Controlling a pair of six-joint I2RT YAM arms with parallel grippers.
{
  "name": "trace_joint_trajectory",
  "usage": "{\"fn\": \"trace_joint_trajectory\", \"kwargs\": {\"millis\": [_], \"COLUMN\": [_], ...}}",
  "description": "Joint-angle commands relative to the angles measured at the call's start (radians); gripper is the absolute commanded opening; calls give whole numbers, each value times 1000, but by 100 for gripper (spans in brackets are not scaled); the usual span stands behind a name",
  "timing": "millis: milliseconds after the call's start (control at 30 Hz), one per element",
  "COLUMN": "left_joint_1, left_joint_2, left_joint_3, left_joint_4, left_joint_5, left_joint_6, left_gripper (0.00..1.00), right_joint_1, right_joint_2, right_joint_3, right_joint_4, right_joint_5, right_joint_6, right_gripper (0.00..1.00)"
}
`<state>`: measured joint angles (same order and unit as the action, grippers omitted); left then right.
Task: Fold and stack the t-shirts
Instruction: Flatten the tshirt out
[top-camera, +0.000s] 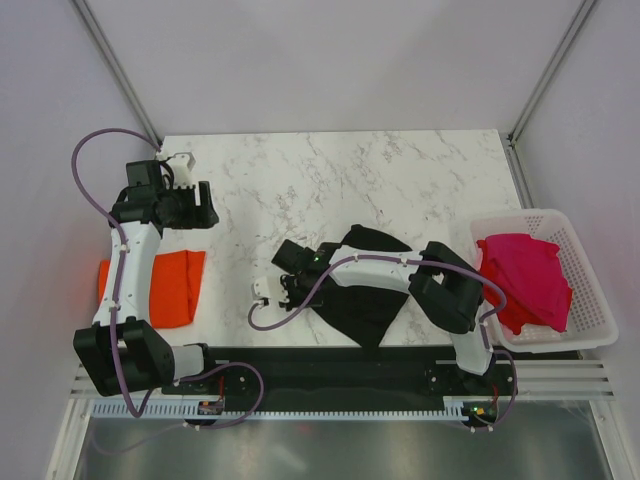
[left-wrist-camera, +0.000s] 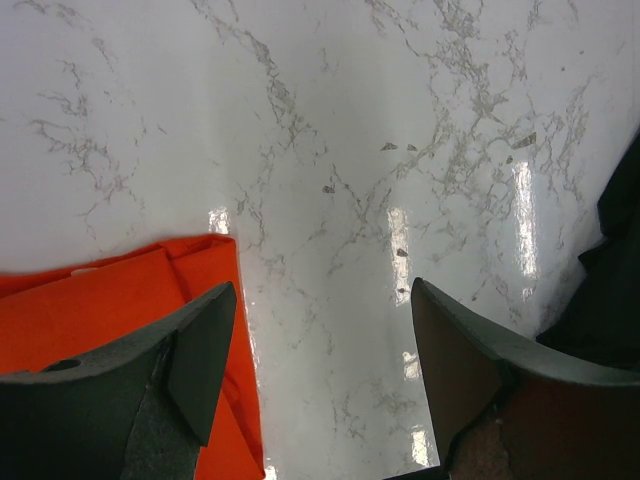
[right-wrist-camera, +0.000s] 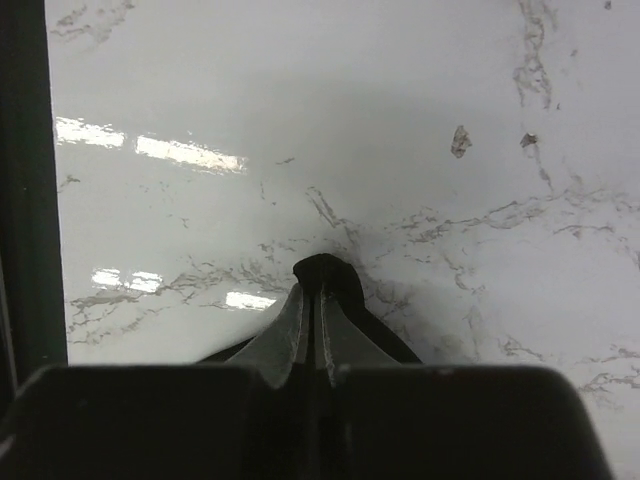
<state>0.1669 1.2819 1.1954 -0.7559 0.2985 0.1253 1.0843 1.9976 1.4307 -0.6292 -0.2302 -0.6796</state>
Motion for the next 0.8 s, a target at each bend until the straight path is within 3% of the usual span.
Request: {"fn": "trace_joint_trajectory", "kwargs": {"millis": [0, 200, 367, 600, 767], "left_joint_1": [8, 11, 10, 10, 8], "left_joint_2": [-21, -24, -20, 22, 53], "left_joint_3": [4, 3, -14, 58, 119], "left_joint_4": [23, 23, 29, 30, 24], "left_joint_5": [34, 39, 65, 54, 51], "left_joint_6": [-26, -30, -42, -47, -50], "left_gripper": [78, 78, 78, 75, 74], "right_joint_1": [8, 5, 5, -6, -69], "right_joint_2": [-37, -184, -353, -453, -514], "right_joint_3": [-6, 72, 255, 424, 482], "right_joint_4": [57, 75, 115, 279, 332], "right_joint_5": [52, 158, 251, 396, 449], "right_joint_6": [14, 6, -168, -380, -422], "right_gripper": [1, 0, 0, 0, 0]}}
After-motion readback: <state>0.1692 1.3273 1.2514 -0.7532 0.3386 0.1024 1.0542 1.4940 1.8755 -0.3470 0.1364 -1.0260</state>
